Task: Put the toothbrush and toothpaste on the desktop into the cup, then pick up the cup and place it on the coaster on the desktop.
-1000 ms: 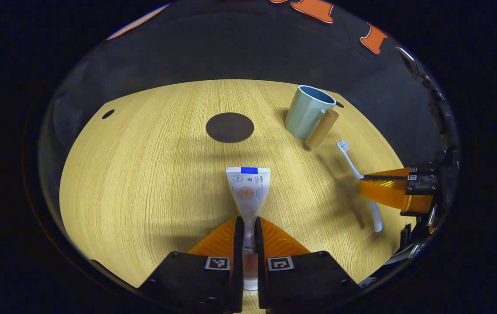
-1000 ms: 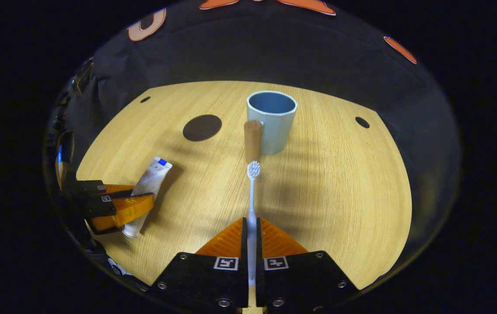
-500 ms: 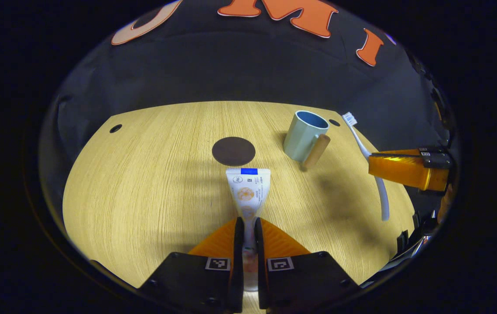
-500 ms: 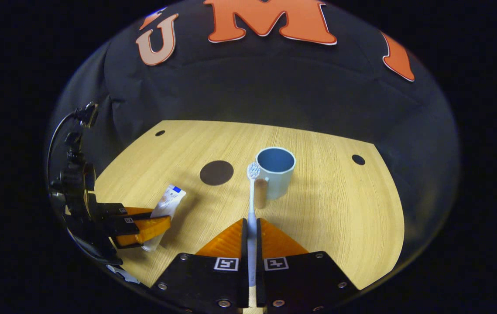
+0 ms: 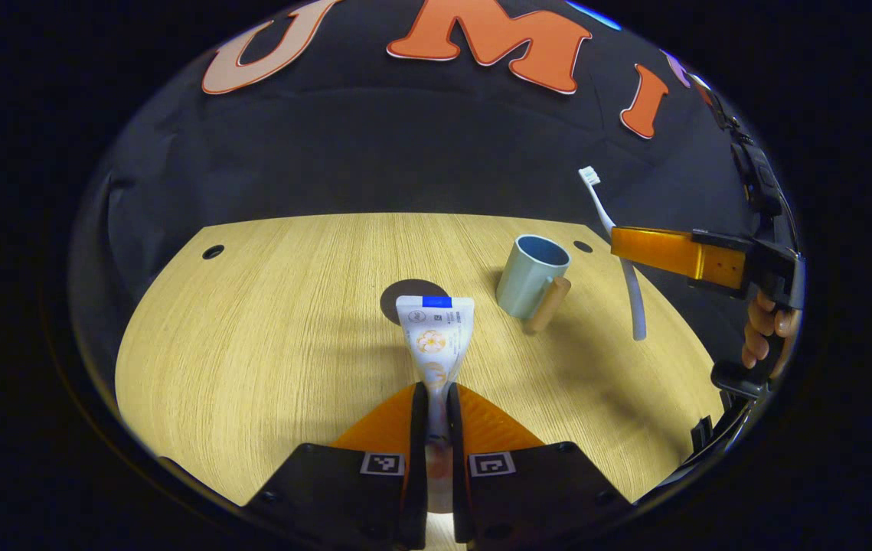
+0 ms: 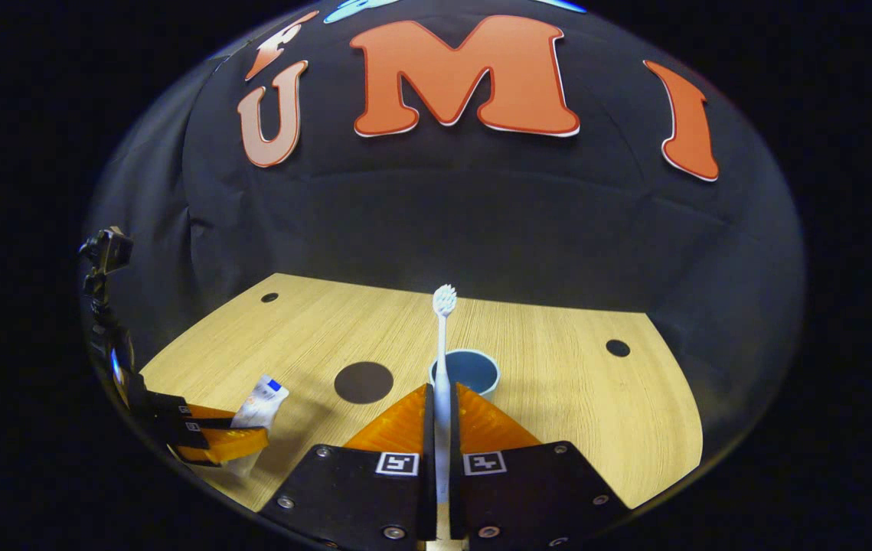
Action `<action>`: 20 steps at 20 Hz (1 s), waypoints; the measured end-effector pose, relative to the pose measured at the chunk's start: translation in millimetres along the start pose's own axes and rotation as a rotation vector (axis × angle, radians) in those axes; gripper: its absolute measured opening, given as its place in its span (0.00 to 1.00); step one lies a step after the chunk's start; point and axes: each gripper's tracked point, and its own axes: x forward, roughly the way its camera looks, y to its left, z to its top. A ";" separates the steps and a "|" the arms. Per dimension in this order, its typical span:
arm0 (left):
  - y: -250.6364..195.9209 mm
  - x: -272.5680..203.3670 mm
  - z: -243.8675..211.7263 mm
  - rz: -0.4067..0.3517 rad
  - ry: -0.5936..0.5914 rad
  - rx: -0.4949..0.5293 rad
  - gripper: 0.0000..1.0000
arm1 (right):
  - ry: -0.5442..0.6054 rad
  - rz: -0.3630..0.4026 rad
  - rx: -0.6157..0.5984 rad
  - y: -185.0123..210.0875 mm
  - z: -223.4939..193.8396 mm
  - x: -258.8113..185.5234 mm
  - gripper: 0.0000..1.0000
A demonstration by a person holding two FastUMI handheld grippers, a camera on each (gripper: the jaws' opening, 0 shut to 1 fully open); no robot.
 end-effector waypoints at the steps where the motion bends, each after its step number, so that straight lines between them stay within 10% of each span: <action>1: 0.2 -1.2 3.7 0.000 -0.009 -0.002 0.17 | -0.018 0.003 0.008 -1.1 4.4 4.1 0.07; 20: -0.1 -20.3 20.0 0.015 -0.181 0.023 0.16 | -0.358 0.021 0.105 -24.1 69.8 93.4 0.07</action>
